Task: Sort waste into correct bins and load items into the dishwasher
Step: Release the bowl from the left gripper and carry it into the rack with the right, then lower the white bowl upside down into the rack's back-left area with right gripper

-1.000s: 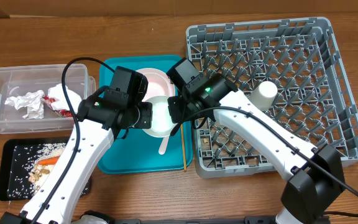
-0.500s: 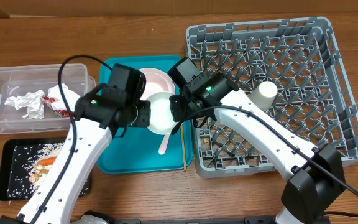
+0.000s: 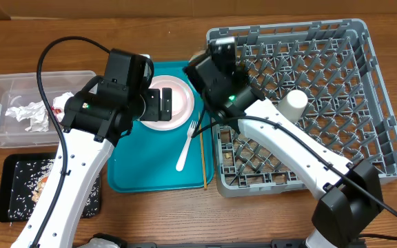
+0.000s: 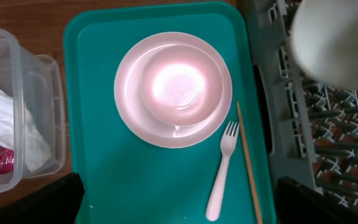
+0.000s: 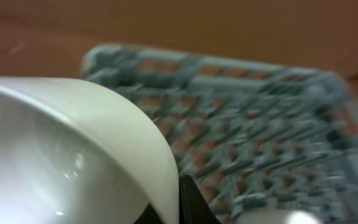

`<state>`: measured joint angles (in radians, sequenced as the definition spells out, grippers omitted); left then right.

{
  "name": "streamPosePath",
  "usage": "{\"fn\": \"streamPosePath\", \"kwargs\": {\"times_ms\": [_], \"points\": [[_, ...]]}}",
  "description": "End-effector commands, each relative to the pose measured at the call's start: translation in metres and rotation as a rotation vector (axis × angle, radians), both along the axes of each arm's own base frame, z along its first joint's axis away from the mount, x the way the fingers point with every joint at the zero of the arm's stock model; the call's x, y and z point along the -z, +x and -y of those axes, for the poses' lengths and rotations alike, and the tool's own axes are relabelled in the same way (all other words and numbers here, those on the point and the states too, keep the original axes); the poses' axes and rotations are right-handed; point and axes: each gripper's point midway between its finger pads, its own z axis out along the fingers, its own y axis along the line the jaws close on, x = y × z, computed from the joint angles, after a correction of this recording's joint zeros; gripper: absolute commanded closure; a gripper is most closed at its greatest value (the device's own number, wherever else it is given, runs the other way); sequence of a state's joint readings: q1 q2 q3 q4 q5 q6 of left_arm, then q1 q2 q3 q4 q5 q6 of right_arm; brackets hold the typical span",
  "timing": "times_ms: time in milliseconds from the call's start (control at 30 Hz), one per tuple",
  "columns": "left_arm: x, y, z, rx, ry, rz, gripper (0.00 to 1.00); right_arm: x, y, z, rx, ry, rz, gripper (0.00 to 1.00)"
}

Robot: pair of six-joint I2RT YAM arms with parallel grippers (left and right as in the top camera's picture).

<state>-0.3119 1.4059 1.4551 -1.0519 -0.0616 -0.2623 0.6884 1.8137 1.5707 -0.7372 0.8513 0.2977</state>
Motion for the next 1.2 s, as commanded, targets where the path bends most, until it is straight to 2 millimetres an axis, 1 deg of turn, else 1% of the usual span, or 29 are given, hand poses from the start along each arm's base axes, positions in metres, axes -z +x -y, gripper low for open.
{"fn": "streamPosePath", "kwargs": {"times_ms": [0, 67, 100, 167, 267, 333, 400, 533, 667, 733, 800, 833, 900, 967, 1167], "points": [[-0.017, 0.003, -0.009, -0.03, 0.02, 0.056, 0.0, -0.046, 0.015, 0.048, 0.178, -0.158, 0.174, 0.96], [-0.017, 0.003, -0.009, -0.03, 0.02, 0.056, 0.0, -0.05, 0.023, 0.067, 0.231, -0.157, 0.195, 0.96], [-0.017, 0.003, -0.009, -0.03, 0.02, 0.056, 0.0, -0.051, 0.027, 0.08, 0.261, -0.153, 0.2, 0.96], [-0.017, 0.003, -0.009, -0.03, 0.02, 0.056, 0.0, -0.054, 0.038, 0.123, 0.361, -0.147, 0.214, 0.96], [-0.017, 0.003, -0.009, -0.03, 0.02, 0.056, 0.0, -0.059, 0.046, 0.153, 0.408, -0.165, 0.219, 0.96], [-0.017, 0.003, -0.009, -0.03, 0.02, 0.056, 0.0, -0.064, 0.052, 0.167, 0.419, -0.186, 0.226, 0.96], [-0.017, 0.003, -0.009, -0.03, 0.02, 0.056, 0.0, -0.065, 0.061, 0.169, 0.371, -0.207, 0.205, 0.96], [-0.017, 0.003, -0.009, -0.03, 0.02, 0.056, 0.0, -0.065, 0.071, 0.165, 0.297, -0.288, 0.162, 0.96], [-0.017, 0.003, -0.009, -0.03, 0.02, 0.056, 0.0, -0.046, 0.079, 0.161, 0.269, -0.341, 0.114, 0.96], [-0.017, 0.003, -0.009, -0.03, 0.02, 0.056, 0.0, -0.028, 0.087, 0.161, 0.251, -0.417, 0.062, 0.96], [-0.017, 0.003, -0.009, -0.03, 0.02, 0.056, 0.0, -0.016, 0.092, 0.164, 0.271, -0.511, 0.026, 0.96], [-0.017, 0.003, -0.009, -0.03, 0.02, 0.056, 0.0, -0.014, 0.093, 0.165, 0.276, -0.526, 0.02, 0.96], [-0.017, 0.003, -0.009, -0.03, 0.02, 0.056, 0.0, -0.001, 0.097, 0.164, 0.271, -0.563, -0.009, 0.96], [-0.017, 0.003, -0.009, -0.03, 0.02, 0.056, 0.0, 0.005, 0.097, 0.164, 0.266, -0.57, -0.024, 0.96], [-0.017, 0.003, -0.009, -0.03, 0.02, 0.056, 0.0, 0.011, 0.094, 0.164, 0.251, -0.582, -0.059, 0.96]]}}
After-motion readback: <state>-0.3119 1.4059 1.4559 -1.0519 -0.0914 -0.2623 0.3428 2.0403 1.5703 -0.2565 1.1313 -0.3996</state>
